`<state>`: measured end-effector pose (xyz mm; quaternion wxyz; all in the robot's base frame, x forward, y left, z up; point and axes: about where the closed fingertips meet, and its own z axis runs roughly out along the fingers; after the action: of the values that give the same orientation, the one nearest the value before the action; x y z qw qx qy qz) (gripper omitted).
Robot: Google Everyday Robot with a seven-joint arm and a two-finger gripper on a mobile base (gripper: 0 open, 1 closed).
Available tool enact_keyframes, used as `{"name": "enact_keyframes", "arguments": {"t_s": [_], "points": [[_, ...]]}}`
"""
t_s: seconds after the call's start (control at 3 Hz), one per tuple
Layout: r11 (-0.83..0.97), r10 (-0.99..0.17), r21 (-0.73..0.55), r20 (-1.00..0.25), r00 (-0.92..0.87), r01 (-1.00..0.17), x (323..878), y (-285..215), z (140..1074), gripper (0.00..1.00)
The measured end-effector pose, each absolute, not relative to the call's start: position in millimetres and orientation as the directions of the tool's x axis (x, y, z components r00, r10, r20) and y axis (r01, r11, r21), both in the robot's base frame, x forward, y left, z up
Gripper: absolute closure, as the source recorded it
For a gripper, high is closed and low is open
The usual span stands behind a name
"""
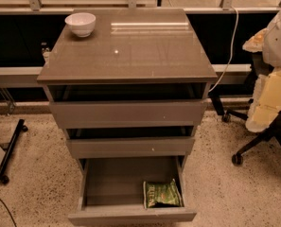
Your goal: Pick green jalapeno chip bag from bottom drawer and place on counter
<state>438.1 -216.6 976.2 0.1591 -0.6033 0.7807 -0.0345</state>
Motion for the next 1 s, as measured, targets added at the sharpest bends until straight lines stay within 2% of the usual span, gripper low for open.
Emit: {"name": "enact_keyframes", "arguments": {"t_s": [0.33,1.0], "points": [[0.270,-0.953,-0.246,-0.207,-0.221,-0.931,438,-217,976,0.00],[0.338,-0.896,-0.230,-0.376,-0.237,-0.913,446,-203,946,0.00]]}}
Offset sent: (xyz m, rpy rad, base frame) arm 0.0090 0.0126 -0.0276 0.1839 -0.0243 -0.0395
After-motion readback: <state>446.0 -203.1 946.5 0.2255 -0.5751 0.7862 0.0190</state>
